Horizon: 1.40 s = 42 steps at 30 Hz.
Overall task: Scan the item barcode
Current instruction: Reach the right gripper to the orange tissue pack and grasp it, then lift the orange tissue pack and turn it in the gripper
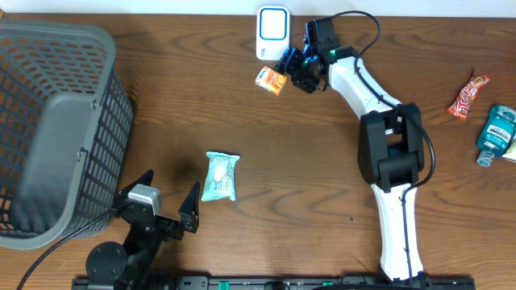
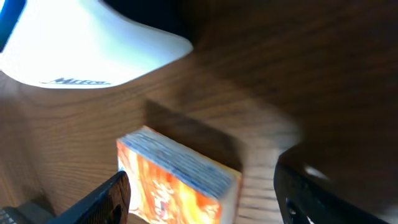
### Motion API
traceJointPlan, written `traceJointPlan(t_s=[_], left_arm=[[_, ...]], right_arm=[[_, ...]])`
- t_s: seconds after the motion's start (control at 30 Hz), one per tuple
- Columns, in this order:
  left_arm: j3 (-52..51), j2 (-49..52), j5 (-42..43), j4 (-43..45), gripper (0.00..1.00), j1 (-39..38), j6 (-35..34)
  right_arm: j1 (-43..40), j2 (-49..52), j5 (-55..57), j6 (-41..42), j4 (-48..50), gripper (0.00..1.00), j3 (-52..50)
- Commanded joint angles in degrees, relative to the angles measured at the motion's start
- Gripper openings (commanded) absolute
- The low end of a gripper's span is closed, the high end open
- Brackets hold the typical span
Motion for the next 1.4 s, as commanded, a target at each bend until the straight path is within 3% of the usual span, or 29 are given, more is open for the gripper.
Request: traceJointPlan(t_s=[0.0, 0.07, 0.23, 0.3, 0.47, 0.6, 0.7, 0.8, 0.93, 1.1, 1.37], left_arm=[[-0.04, -0.15, 0.72, 0.09, 0.98, -0.22, -0.72], [-0.04, -0.15, 0.72, 0.09, 0.98, -0.22, -0.72], [-0.04, -0.15, 0.72, 0.09, 0.98, -0.22, -0.72], [-0.04, -0.15, 0.72, 0.09, 0.98, -0.22, -0.72], [-0.04, -0.15, 0.72, 0.09, 0.98, -0.22, -0.72], [-0.04, -0.15, 0.72, 0.09, 0.98, -0.22, -0.72], [-0.04, -0.15, 0.72, 0.09, 0.98, -0.22, -0.72], [-0.04, -0.15, 0.72, 0.09, 0.98, -0.22, -0.72], [-0.04, -0.15, 0.72, 0.09, 0.98, -0.22, -0.72], [-0.04, -0.15, 0.72, 0.09, 0.98, -0.22, -0.72], [-0.04, -0.15, 0.72, 0.09, 0.98, -0.22, -0.72]], right_arm=[[2.19, 5.95, 1.77, 1.01, -1.09, 0.69, -0.98], [2.75, 6.75, 1.81, 1.01, -1.36, 0.63, -0.98], [3.06, 7.56, 2.75, 0.98, -4.09, 0.12, -0.98], [2.91, 7.56, 3.98, 0.98, -6.05, 0.01, -0.98], [1.92, 7.13, 1.73, -1.49, -8.22, 0.01, -0.96], [-0.15, 4.07, -6.54, -5.27, -16.46, 0.01, -0.96], [-2.38, 0.37, -15.23, -5.27, -32.92, 0.01, -0.96], [-4.11, -1.01, -16.87, -5.55, -48.54, 0.01, -0.96], [-5.22, -1.01, -16.87, -16.11, -64.81, 0.01, -0.98], [-3.61, -1.22, -18.69, -32.02, -65.51, 0.01, -1.05], [2.86, -9.03, -17.9, -36.06, -65.48, 0.01, -10.45]])
